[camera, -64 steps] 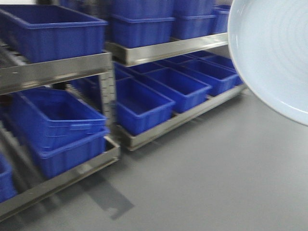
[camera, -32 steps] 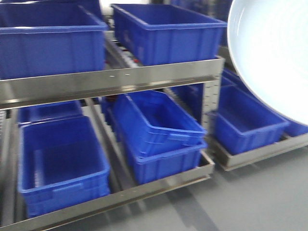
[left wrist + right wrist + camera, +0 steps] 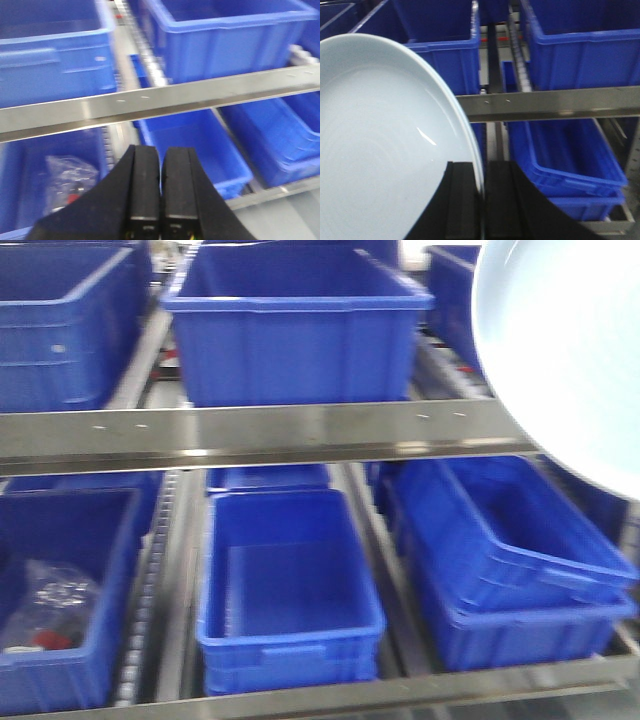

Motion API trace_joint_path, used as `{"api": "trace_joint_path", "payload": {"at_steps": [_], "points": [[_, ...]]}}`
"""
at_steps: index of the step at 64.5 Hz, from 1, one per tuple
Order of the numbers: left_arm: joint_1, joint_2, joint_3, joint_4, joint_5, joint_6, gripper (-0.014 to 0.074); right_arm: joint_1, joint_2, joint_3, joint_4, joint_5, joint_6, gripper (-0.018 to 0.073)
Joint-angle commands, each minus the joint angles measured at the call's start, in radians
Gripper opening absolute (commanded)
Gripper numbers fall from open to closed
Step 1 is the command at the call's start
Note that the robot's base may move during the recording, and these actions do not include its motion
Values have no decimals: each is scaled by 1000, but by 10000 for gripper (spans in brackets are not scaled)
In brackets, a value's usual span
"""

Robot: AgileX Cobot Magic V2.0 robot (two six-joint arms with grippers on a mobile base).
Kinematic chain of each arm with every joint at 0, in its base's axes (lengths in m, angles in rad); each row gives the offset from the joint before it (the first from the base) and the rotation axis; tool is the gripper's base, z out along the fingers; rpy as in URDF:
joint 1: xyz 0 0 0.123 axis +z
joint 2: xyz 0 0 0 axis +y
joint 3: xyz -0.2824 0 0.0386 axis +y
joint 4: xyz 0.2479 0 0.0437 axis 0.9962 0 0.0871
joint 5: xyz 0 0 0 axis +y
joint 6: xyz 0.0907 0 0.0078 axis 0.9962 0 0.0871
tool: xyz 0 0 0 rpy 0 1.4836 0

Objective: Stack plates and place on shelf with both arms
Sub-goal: 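Hold the plate stack up while the base drives to the bin shelf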

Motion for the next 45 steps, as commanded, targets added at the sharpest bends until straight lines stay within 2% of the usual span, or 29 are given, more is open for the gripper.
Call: {"api": "trace_joint_path", "payload": {"at_steps": [1, 45], "points": [[3, 5, -31, -2, -92, -3, 82, -4, 6, -32, 11, -108, -4, 52], [3, 5, -31, -2, -92, -3, 83, -4, 6, -32, 11, -108, -4, 52]]}}
